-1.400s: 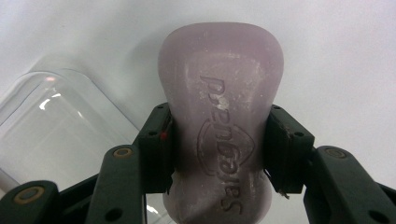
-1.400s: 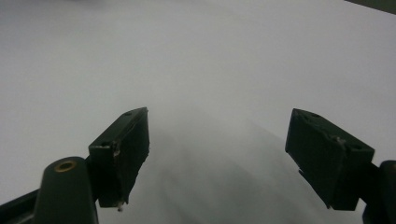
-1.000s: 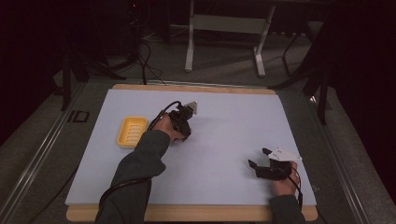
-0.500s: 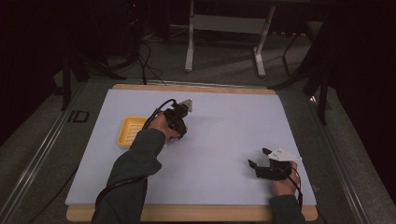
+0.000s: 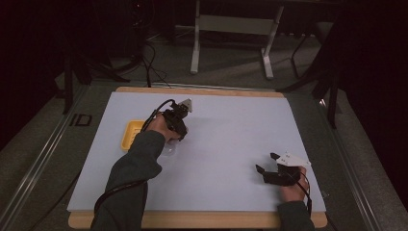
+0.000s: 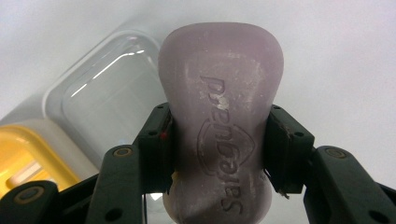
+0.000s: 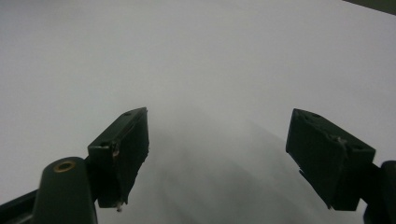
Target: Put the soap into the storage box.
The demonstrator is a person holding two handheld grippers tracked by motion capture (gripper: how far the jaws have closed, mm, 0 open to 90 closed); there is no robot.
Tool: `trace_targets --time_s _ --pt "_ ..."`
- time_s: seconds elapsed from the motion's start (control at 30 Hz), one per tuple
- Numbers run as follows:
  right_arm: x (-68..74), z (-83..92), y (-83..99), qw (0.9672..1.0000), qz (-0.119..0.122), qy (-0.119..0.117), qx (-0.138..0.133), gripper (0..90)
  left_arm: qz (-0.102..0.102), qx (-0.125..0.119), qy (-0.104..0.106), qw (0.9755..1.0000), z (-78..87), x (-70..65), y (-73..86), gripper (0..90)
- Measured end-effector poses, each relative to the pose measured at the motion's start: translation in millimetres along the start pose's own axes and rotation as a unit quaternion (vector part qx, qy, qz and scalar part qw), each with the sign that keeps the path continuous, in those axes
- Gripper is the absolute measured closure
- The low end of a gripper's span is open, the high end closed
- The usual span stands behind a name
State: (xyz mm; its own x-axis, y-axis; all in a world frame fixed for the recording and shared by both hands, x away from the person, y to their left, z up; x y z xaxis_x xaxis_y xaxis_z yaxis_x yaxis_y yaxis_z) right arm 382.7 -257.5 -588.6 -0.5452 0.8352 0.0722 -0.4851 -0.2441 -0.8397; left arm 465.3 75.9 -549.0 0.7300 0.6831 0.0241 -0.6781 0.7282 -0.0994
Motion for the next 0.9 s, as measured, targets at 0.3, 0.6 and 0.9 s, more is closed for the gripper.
trace_targets --time_s 0.3,0.6,0.9 --pt "-0.1 0.0 0.0 1.0000 0.000 0.000 0.000 20.9 0.015 0.001 -0.005 0.9999 4.2 13.0 11.1 50.0" --pt "0.0 0.1 -0.1 1.0000 0.000 0.001 -0.001 20.8 0.031 0.003 -0.010 0.9995 8.2 25.9 22.7 50.1" --pt "0.0 0.1 -0.1 1.0000 0.001 0.001 -0.001 20.9 0.049 -0.003 -0.009 0.9987 10.7 36.2 32.9 50.0"
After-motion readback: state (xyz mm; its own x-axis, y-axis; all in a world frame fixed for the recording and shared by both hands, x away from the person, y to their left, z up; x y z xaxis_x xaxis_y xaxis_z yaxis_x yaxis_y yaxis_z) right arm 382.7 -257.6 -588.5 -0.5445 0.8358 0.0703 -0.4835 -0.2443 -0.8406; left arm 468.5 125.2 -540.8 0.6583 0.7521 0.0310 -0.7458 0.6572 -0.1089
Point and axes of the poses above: each handheld gripper's, and its own axes: z roughly backward along the jaws, y roughly out of its underside, x roughly to its left, the point moved 10 cm from there along -z, roughly forward along the jaws, and after that the axes turned 11 degrees about -z, right-handed, at the moved point
